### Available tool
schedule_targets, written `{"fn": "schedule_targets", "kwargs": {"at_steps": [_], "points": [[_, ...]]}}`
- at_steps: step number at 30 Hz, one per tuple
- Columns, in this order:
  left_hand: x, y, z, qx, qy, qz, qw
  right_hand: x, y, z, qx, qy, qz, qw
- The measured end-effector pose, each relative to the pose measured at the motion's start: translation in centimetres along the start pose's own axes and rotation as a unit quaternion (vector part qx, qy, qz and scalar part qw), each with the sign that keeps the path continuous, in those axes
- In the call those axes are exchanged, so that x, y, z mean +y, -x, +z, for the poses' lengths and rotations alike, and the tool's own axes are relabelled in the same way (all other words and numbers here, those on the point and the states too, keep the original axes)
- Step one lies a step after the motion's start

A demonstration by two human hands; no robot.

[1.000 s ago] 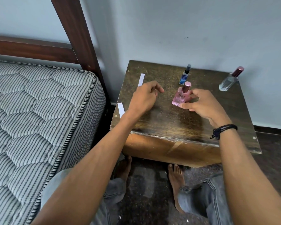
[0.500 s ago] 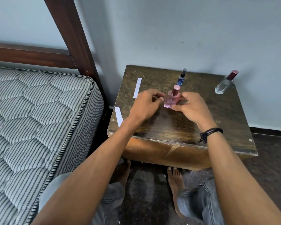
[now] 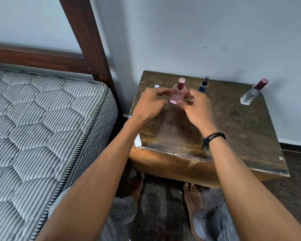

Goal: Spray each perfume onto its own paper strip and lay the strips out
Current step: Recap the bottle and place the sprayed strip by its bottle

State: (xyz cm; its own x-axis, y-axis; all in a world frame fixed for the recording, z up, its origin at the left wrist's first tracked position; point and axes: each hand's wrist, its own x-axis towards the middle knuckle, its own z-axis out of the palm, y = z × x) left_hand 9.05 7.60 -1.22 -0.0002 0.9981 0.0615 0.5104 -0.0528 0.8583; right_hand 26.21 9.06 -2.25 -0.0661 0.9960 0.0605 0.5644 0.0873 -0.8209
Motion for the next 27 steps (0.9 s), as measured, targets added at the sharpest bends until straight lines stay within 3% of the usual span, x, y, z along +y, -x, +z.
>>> {"fn": "schedule_targets", "kwargs": {"at_steps": [4, 13, 27], "points": [[-1.6, -1.5, -1.1, 0.025, 0.011, 0.013, 1.000, -0.9, -2.2, 1.4, -0.010, -0.012, -0.034, 0.999], [-4.4, -3.2, -2.1, 0.065, 0.021, -0.071, 0.995, -1.4, -6.3, 5.0, 0.001, -0.012, -0.080, 0.997], [-7.0, -4.6, -2.0, 0.012, 0.011, -0.122, 0.992, -0.2, -7.9, 7.5, 0.005, -0.012, -0.072, 0.997]]}}
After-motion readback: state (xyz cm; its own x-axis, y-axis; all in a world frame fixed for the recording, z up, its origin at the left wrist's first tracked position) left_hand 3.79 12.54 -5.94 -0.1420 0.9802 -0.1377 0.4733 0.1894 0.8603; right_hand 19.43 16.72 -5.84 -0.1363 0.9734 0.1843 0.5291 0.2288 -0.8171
